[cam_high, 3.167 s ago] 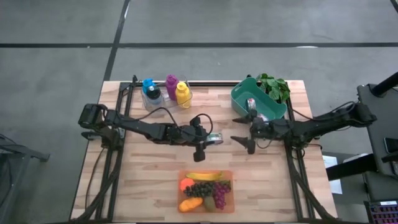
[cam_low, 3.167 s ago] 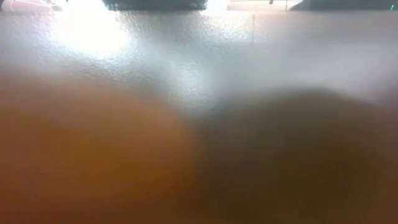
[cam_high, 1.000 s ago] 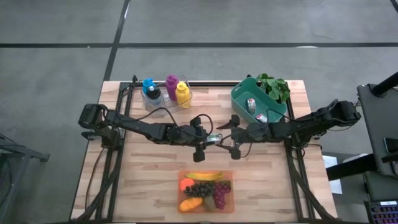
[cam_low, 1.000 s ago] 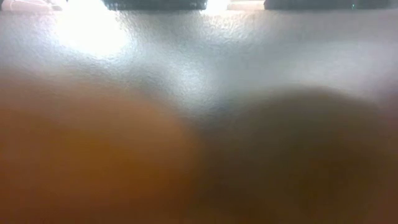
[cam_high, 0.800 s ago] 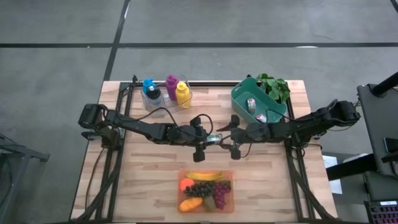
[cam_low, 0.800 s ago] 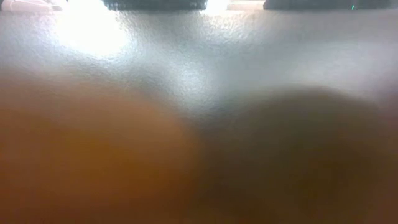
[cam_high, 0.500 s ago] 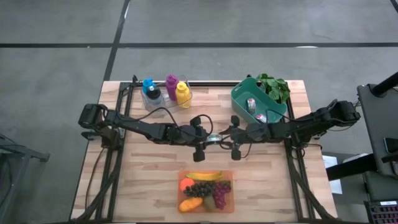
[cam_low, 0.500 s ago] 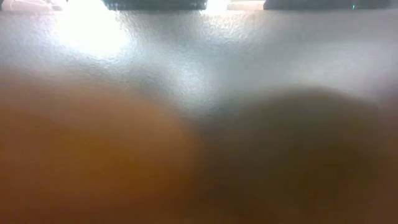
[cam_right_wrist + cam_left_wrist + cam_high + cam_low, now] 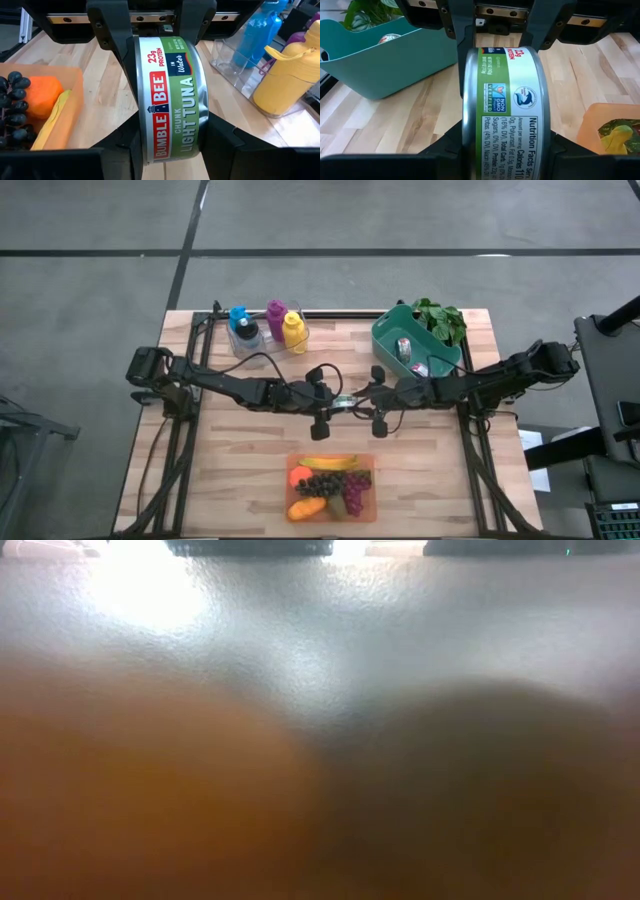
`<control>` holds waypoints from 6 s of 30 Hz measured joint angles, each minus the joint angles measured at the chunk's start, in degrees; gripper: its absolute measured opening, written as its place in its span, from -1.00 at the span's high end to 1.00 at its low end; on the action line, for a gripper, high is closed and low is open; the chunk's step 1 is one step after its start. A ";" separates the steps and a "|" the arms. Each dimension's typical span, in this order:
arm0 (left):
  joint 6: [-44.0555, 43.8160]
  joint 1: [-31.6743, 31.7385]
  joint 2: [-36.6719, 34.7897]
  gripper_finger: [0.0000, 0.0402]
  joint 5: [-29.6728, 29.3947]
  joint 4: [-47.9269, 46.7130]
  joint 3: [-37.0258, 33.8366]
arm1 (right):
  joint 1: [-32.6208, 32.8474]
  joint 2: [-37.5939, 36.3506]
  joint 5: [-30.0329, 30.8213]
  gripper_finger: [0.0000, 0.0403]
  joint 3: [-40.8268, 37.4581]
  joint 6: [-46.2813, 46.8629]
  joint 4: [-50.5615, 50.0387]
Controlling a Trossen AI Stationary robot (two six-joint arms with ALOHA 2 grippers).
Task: Pick & Place Food Item
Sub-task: Put the green and white tuna can into the green bin, then return to Home Position
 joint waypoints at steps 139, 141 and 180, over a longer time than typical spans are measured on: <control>-9.56 -0.15 -31.61 -0.91 -6.08 -48.68 -0.92 | -49.62 -10.36 4.55 -0.53 4.02 40.32 -61.75; -9.57 -0.15 -31.61 -0.91 -6.08 -48.68 -0.92 | -49.62 -10.36 4.55 -0.60 4.02 40.07 -61.77; -9.53 -0.16 -31.61 -0.91 -6.07 -48.68 -0.92 | -49.34 -19.70 -23.43 -0.84 21.96 34.99 -62.97</control>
